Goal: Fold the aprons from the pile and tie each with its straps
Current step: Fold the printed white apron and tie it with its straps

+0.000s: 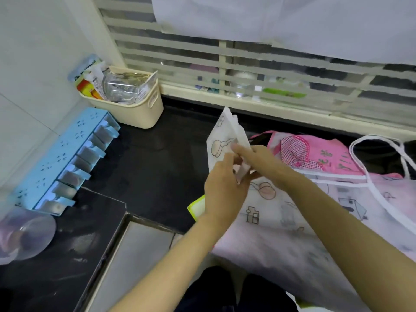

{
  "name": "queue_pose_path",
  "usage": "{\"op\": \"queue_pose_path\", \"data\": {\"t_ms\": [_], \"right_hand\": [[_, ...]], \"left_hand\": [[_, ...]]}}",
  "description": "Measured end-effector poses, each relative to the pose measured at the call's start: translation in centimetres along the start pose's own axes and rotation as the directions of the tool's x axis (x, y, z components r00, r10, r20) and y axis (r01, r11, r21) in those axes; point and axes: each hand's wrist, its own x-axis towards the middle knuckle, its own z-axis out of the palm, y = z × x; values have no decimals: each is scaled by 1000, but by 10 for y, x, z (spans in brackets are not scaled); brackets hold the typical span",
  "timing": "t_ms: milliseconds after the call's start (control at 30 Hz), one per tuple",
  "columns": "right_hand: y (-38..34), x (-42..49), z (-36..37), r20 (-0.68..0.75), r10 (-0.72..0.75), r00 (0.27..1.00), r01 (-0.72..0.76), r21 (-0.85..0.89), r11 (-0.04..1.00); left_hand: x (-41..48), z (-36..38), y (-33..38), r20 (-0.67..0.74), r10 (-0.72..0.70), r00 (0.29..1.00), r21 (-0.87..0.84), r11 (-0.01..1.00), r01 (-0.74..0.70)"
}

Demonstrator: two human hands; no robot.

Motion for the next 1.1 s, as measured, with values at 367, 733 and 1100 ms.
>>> {"op": "queue_pose_path", "data": {"t_ms": [367,733,1100], "right_hand": [[85,-65,-116,-230,58,971,-29,129,991],[230,-105,-205,-257,288,923,-370,-381,847],[279,-113,-193,-369,218,903,-362,-385,849]], "left_hand": [[-55,96,2,118,162,980,415,888,-197],[-92,169,44,397,35,917,571,773,-276],[-87,169,29,300,-160,940,327,943,56]]}}
